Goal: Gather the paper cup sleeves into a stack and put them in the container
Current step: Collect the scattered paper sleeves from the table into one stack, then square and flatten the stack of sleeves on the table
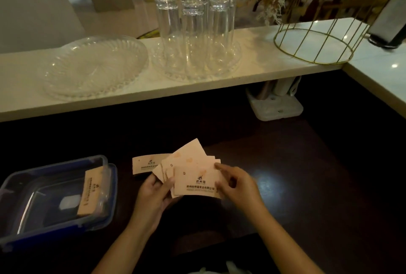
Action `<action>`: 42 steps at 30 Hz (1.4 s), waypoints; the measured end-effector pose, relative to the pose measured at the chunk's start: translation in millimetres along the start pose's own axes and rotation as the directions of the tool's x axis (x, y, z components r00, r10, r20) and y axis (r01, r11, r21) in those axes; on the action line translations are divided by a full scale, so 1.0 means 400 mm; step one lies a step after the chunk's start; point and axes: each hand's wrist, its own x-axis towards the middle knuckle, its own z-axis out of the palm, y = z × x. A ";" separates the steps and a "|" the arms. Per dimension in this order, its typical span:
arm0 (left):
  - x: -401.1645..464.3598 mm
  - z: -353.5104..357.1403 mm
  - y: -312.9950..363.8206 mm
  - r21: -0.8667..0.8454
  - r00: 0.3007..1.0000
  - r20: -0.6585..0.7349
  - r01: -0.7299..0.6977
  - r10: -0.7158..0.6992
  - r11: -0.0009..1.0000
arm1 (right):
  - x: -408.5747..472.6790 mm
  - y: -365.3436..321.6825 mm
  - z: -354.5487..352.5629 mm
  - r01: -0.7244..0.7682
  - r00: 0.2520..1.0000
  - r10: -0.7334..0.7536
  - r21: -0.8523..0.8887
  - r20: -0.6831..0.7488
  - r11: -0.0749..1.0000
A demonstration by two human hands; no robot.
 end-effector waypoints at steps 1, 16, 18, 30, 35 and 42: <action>-0.005 -0.005 0.003 0.006 1.000 -0.003 0.001 -0.001 1.000 | -0.002 0.001 0.014 0.013 1.000 -0.013 0.022 -0.005 1.000; -0.022 -0.077 -0.033 0.276 0.999 -0.049 0.036 -0.023 0.961 | 0.046 0.037 0.129 0.334 0.882 -0.314 0.004 0.351 0.943; -0.016 -0.072 -0.052 0.290 0.995 -0.099 0.058 -0.030 0.955 | 0.051 0.045 0.147 0.396 0.859 -0.362 -0.023 0.361 0.918; 0.032 -0.076 -0.062 0.110 0.860 -0.510 0.074 -0.008 0.991 | 0.078 0.035 0.254 0.457 0.853 -0.379 -0.163 0.359 0.874; 0.025 -0.124 -0.082 0.109 0.871 -0.491 0.064 -0.002 0.992 | 0.045 0.036 0.301 0.408 0.881 -0.352 -0.131 0.316 0.903; 0.034 -0.189 -0.175 0.282 0.898 -0.435 0.067 0.066 0.957 | 0.002 0.064 0.373 0.239 0.961 -0.221 -0.098 0.169 0.966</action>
